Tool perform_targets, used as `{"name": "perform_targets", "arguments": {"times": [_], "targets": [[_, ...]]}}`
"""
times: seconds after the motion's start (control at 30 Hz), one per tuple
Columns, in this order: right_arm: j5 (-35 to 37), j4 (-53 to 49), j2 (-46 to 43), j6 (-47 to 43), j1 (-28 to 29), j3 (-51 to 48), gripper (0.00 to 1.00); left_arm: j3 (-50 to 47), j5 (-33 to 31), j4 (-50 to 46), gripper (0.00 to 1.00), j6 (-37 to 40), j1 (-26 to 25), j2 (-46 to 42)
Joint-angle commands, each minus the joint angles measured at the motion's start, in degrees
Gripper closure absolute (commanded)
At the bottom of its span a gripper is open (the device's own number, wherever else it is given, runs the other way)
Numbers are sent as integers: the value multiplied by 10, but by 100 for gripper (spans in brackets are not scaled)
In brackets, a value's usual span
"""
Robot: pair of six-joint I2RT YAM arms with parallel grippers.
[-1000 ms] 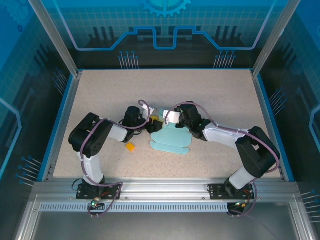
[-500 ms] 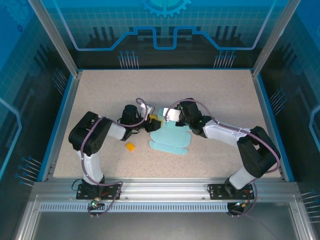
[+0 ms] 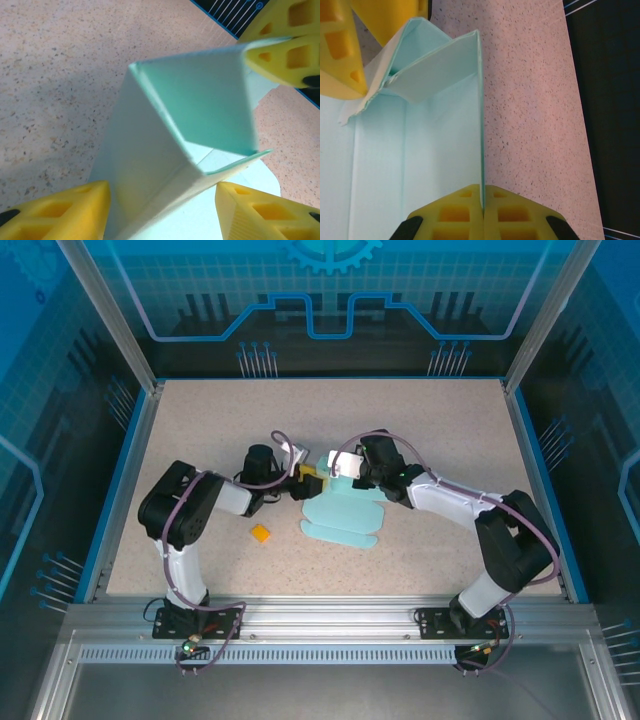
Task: Fold the paper box
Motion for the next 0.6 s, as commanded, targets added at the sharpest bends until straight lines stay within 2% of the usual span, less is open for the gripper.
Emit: {"name": "perform_targets", "arguments": {"times": [0.0, 0.17, 0.33, 0.57], "targets": [[9, 9, 14, -14, 6, -3, 100, 27, 33, -15, 40, 6, 5, 11], [15, 50, 10, -41, 7, -19, 100, 44, 44, -61, 38, 20, 6, 9], [54, 135, 13, -95, 19, -45, 100, 58, 50, -97, 38, 31, 8, 12], [76, 209, 24, -131, 28, -86, 100, 68, 53, -116, 37, 41, 10, 16]]}}
